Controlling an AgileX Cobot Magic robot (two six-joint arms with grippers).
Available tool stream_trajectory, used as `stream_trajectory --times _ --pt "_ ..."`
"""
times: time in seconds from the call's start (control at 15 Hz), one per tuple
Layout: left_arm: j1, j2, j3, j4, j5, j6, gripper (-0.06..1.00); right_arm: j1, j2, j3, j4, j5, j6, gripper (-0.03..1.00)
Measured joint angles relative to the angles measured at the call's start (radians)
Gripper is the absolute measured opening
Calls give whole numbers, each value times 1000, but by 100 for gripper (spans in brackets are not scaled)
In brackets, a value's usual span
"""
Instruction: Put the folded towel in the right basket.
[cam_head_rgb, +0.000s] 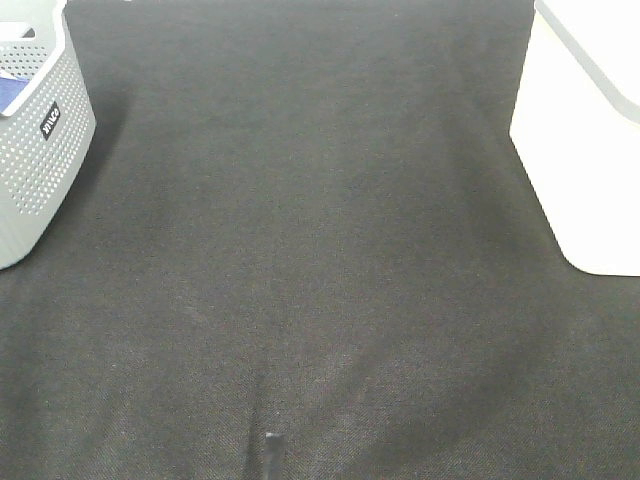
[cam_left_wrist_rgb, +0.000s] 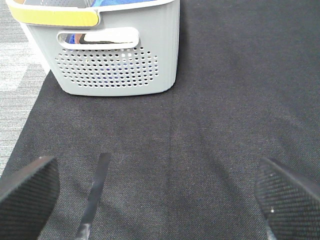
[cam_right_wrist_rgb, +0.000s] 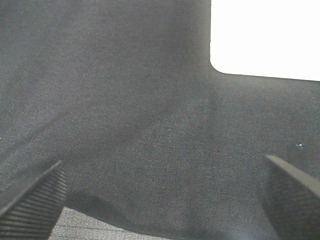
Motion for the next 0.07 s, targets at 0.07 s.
stream_trajectory --times 0.07 --pt "0 0 0 0 0 0 99 0 0 0 1 0 0 98"
